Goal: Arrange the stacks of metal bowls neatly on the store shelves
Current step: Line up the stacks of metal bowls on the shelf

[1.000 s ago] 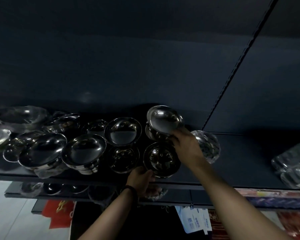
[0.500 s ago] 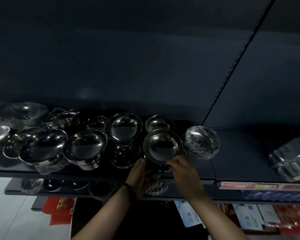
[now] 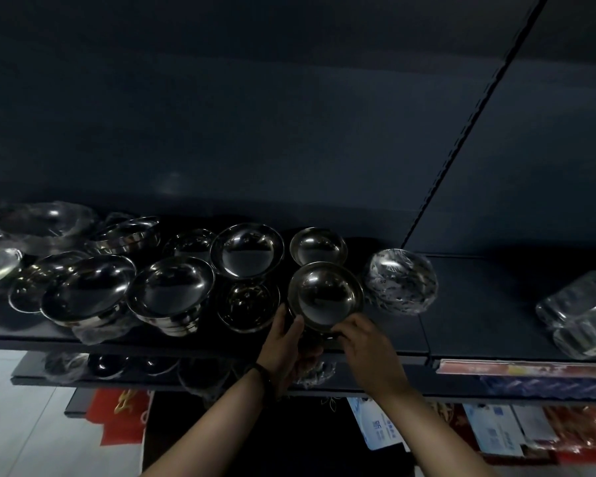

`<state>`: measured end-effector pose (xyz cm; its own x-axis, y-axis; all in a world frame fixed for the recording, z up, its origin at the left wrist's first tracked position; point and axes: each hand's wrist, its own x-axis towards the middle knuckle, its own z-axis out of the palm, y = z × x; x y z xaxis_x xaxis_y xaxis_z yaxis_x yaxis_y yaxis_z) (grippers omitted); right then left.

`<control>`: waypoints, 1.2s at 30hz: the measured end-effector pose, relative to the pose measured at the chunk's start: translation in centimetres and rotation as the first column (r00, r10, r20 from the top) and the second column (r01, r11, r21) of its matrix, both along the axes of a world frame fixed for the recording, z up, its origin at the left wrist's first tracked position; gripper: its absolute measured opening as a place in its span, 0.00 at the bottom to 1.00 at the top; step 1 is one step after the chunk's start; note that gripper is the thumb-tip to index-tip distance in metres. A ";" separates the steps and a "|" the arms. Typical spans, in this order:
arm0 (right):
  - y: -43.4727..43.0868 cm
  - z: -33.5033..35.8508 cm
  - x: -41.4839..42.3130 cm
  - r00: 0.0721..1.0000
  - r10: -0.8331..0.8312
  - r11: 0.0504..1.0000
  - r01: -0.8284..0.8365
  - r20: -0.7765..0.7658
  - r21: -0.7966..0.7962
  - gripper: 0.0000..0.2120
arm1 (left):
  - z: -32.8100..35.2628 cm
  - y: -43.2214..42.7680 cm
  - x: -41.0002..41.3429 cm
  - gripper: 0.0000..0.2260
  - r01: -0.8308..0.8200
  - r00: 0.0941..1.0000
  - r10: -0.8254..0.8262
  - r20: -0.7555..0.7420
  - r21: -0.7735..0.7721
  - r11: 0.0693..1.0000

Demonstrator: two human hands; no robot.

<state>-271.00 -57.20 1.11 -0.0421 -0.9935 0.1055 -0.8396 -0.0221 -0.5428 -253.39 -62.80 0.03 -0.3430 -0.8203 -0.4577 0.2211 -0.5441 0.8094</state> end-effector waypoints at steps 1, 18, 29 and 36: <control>0.0 0.1 0.0 1.000 -0.004 1.000 0.004 0.010 0.004 0.11 | 0.1 0.0 0.0 0.11 0.007 1.000 -0.007 -0.003 0.000 1.000; -0.6 4.2 -0.3 0.990 -0.102 0.952 0.126 0.099 -0.280 0.08 | 0.5 0.0 1.1 0.29 -0.018 0.991 0.025 0.133 -0.055 0.998; -2.2 7.0 8.6 0.998 0.001 0.875 0.030 0.063 -0.484 0.10 | 10.2 -3.5 8.0 0.12 -0.083 0.948 0.213 0.236 -0.462 0.883; -8.8 12.0 12.8 0.842 -0.315 0.883 0.429 0.438 -0.189 0.16 | 12.5 -11.1 13.0 0.05 0.010 0.946 0.076 0.315 -0.262 0.965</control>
